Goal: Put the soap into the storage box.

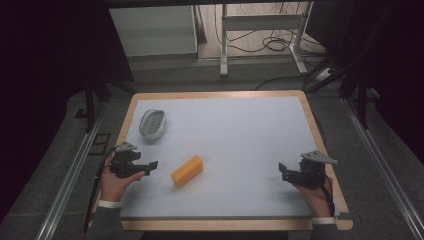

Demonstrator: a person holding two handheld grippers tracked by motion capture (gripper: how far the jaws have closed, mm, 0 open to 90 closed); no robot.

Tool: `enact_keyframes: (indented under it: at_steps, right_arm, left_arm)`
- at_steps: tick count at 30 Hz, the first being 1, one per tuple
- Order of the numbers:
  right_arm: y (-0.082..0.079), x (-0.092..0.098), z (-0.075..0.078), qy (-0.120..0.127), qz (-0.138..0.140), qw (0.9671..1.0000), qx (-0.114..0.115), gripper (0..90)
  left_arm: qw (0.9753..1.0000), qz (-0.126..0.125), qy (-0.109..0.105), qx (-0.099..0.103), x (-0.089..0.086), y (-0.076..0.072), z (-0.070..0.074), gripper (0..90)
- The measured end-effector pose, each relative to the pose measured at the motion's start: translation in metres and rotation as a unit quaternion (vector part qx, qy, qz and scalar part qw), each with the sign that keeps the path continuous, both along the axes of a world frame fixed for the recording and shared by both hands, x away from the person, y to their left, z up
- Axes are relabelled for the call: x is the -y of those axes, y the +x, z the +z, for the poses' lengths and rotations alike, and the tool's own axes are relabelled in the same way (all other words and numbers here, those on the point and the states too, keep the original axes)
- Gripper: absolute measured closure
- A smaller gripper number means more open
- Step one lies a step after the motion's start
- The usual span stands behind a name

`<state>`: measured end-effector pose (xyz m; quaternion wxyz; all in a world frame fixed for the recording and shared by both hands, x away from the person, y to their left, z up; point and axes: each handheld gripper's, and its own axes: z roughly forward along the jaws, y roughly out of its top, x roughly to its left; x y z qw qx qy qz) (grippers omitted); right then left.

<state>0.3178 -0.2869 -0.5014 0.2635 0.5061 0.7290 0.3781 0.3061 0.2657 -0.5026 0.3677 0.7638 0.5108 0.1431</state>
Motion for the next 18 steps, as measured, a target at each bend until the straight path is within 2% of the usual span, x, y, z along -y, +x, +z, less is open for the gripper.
enact_keyframes:
  at_steps: [11, 18]
  right_arm:
    - [-0.0021, 0.0030, 0.0015, -0.001, 0.002, 1.0000, 0.001, 6.4]
    - [-0.0031, 0.0088, 0.0029, 0.018, -0.002, 0.9998, 0.000, 6.6]
  left_arm:
    - [1.0000, -0.001, -0.001, 0.004, -0.0008, -0.0028, 0.0030, 18.9]
    - [1.0000, -0.003, 0.006, -0.005, 0.0021, -0.0024, 0.0072, 18.9]
